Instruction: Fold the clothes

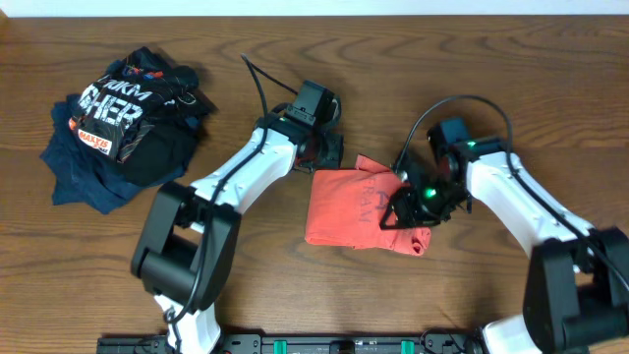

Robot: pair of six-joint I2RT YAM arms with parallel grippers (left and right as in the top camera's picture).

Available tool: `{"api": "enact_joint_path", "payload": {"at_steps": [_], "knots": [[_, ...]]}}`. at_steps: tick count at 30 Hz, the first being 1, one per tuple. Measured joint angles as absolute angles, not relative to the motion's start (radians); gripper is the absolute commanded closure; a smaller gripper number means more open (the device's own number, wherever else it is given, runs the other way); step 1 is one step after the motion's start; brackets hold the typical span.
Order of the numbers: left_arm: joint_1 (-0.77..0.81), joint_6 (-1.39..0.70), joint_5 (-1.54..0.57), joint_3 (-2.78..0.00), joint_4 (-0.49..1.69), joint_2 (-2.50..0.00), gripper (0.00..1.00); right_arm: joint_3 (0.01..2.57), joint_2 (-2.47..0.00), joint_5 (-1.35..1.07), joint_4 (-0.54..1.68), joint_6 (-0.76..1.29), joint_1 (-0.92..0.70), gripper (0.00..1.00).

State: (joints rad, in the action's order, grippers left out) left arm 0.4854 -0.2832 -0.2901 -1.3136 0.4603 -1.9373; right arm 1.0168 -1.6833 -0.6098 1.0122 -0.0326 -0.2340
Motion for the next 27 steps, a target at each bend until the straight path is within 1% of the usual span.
{"api": "enact_joint_path", "payload": {"at_steps": [2,4,5,7,8,9,13,17,22,25,26,27], "knots": [[0.485,-0.283,-0.291,-1.314,0.473,-1.967,0.57,1.003,-1.712,-0.544,1.012,-0.015,-0.232,0.59],[0.485,-0.282,-0.294,-1.314,0.501,-2.0,0.6,0.998,-1.727,-0.471,1.012,0.01,-0.225,0.59],[0.485,-0.28,-0.294,-1.314,0.526,-2.014,0.65,0.997,-1.729,-0.432,1.009,0.023,-0.218,0.59],[0.485,-0.281,-0.3,-1.322,0.562,-2.02,0.78,0.997,-1.729,-0.371,0.988,0.046,-0.197,0.59],[0.485,-0.282,-0.302,-1.327,0.593,-2.02,0.88,0.997,-1.729,-0.342,0.968,0.053,-0.185,0.59],[0.485,-0.277,-0.303,-1.327,0.633,-2.02,0.94,0.997,-1.729,-0.318,0.946,0.06,-0.173,0.59],[0.49,-0.269,-0.308,-1.324,0.82,-2.022,0.94,0.997,-1.729,-0.254,0.849,0.075,-0.148,0.59],[0.508,-0.284,-0.308,-1.322,0.949,-2.022,0.94,0.997,-1.728,-0.211,0.735,0.076,-0.148,0.58],[0.549,-0.296,-0.308,-1.322,0.976,-2.004,0.94,0.998,-1.728,-0.164,0.601,0.049,-0.148,0.57],[0.556,-0.3,-0.299,-1.321,0.967,-1.935,0.93,0.998,-1.728,-0.146,0.596,0.012,-0.148,0.56],[0.553,-0.3,-0.287,-1.32,0.952,-1.902,0.89,1.0,-1.728,-0.14,0.602,0.001,-0.148,0.55],[0.548,-0.298,-0.278,-1.321,0.928,-1.865,0.61,1.002,-1.727,-0.134,0.609,-0.01,-0.148,0.55]]}}
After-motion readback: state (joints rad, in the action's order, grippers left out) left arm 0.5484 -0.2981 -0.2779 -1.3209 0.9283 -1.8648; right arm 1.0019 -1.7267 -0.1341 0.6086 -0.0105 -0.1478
